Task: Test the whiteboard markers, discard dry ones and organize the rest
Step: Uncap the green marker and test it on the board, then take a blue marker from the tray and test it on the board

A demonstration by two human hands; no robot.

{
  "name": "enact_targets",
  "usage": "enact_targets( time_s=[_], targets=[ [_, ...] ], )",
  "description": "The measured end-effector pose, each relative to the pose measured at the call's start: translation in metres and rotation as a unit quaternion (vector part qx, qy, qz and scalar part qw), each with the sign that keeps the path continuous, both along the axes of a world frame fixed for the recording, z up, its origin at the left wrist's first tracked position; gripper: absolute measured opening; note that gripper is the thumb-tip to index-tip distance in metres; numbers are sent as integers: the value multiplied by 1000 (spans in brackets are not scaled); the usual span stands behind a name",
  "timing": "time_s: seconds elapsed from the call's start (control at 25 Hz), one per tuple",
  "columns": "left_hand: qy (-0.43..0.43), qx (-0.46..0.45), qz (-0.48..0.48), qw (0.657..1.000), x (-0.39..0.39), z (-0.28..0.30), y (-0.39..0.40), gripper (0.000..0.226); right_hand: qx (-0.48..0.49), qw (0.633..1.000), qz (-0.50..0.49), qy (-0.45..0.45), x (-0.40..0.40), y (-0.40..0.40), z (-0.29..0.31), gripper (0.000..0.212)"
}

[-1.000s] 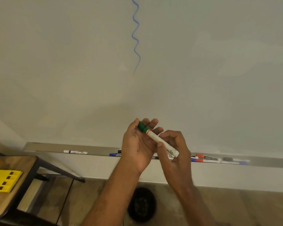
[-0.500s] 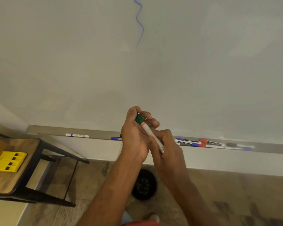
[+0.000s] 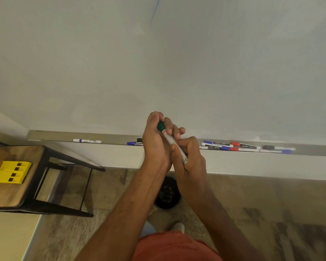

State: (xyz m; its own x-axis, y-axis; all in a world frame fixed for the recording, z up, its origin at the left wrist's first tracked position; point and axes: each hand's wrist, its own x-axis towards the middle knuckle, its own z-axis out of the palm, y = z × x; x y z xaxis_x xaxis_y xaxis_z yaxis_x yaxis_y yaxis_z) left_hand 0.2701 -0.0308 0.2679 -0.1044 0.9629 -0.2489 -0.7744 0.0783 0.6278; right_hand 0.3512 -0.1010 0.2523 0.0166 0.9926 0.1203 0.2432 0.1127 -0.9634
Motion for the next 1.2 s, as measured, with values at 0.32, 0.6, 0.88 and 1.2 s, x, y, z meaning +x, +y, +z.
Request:
enact_targets(
  time_s=[0.32, 0.6, 0.88, 1.2],
  targets=[
    [199, -110, 1, 974, -7, -67, -9, 21, -133, 991, -7, -3, 18, 20, -48, 12],
    [332, -303, -72, 890, -15, -186, -30, 28, -311, 944, 52, -98, 26, 5, -131, 18],
    [483, -298, -182, 803, -38, -278, -43, 37, -368, 905, 111, -184, 22, -12, -219, 22],
    [588, -279, -358, 669, -88, -360, -68, 38, -427, 876, 37, -222, 14, -14, -320, 13]
  ],
)
